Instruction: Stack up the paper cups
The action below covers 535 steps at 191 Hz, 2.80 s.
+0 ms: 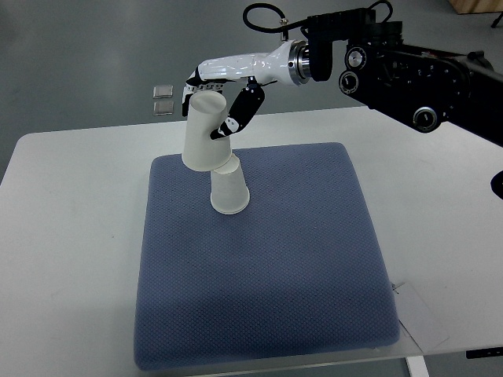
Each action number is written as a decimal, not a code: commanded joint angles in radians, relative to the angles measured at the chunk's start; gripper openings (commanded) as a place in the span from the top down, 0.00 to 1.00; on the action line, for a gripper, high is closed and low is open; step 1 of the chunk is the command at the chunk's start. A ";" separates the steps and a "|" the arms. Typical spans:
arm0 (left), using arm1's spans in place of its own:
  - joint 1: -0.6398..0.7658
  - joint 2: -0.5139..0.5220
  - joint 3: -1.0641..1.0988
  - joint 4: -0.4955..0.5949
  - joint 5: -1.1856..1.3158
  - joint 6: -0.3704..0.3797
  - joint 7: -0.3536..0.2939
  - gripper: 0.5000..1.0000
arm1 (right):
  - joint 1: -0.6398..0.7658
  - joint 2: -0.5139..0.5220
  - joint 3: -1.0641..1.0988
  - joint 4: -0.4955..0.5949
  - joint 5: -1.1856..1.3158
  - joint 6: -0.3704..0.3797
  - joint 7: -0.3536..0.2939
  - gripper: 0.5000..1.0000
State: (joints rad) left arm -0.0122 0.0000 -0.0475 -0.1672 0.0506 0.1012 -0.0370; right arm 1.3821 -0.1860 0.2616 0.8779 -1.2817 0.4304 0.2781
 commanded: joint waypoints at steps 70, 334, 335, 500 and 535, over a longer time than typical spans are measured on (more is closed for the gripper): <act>0.000 0.000 0.000 0.000 0.000 0.000 0.000 0.00 | -0.020 0.037 -0.002 -0.057 -0.033 -0.018 0.000 1.00; 0.000 0.000 0.000 0.000 0.000 0.000 0.000 0.00 | -0.057 0.043 -0.114 -0.080 -0.059 -0.079 0.001 0.92; 0.000 0.000 0.000 0.000 0.000 0.000 0.000 0.00 | -0.058 0.043 -0.116 -0.080 -0.059 -0.082 0.001 0.91; 0.000 0.000 0.000 0.000 0.000 0.000 0.000 0.00 | -0.074 -0.012 -0.091 -0.073 -0.038 -0.153 0.006 0.26; 0.000 0.000 0.000 0.000 0.000 0.000 0.000 0.00 | -0.110 -0.099 0.038 -0.073 0.027 -0.160 0.001 0.27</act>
State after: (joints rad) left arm -0.0123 0.0000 -0.0476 -0.1672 0.0506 0.1012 -0.0371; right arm 1.3021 -0.2431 0.2268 0.8059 -1.2990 0.2695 0.2840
